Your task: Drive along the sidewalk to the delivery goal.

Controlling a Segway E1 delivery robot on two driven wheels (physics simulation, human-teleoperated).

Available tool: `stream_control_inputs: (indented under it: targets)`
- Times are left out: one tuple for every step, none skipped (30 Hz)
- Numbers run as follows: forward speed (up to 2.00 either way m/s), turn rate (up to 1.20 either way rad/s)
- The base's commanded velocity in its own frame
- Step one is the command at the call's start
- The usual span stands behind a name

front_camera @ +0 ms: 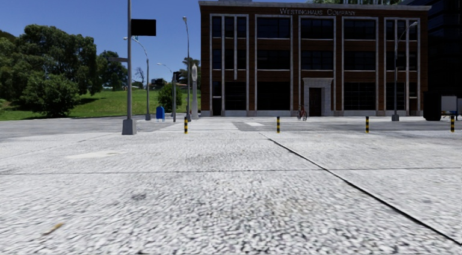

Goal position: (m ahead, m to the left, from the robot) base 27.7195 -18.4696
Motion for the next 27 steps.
stream_control_inputs:
  targets:
    - [2.00,0.00]
    - [2.00,0.00]
    - [2.00,0.00]
    - [2.00,0.00]
    - [2.00,0.00]
    - [2.00,0.00]
    - [2.00,0.00]
    - [2.00,0.00]
    - [2.00,0.00]
    - [2.00,0.14]
    - [2.00,0.59]
    - [2.00,0.73]
    - [2.00,0.73]
    - [2.00,0.82]
    - [2.00,0.84]
    - [2.00,0.66]
    - [2.00,0.66]
    - [2.00,0.24]
    - [2.00,0.08]
    - [2.00,0.01]
    - [2.00,0.00]
    - [2.00,0.00]
    - [2.00,0.00]
    - [2.00,0.00]
    - [2.00,0.00]
    - [2.00,0.00]
    - [2.00,0.00]
